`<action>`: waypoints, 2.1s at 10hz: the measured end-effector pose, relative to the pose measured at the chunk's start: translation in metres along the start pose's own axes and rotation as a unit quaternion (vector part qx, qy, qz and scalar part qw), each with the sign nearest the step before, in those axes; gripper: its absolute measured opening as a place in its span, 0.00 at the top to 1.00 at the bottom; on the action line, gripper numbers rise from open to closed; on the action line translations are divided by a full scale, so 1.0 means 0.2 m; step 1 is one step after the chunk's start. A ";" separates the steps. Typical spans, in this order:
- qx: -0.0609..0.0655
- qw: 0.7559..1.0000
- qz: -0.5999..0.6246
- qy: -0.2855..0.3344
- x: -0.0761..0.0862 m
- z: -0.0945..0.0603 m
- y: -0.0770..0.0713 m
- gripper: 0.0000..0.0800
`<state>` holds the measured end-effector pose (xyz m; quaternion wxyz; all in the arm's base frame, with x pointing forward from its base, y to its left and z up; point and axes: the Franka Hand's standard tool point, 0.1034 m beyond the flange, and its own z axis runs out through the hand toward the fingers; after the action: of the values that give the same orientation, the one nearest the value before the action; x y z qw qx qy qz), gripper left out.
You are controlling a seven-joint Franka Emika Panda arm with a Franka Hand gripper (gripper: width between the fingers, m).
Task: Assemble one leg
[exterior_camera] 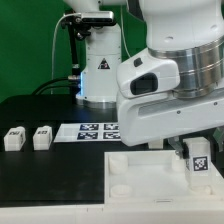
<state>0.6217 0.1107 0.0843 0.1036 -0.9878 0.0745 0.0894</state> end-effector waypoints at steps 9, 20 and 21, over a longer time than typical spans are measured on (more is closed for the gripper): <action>0.058 0.874 0.481 0.031 0.05 0.00 0.04 0.63; 0.010 0.981 0.192 0.026 0.01 0.01 0.00 0.19; -0.005 0.994 0.100 0.040 0.03 0.01 -0.01 0.19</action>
Offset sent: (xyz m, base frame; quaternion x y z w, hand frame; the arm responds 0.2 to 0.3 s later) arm 0.0107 -0.0029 -0.0029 0.0406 0.0037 0.2698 0.9620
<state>0.6270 0.1132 0.0825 0.0866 -0.9785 0.1769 0.0605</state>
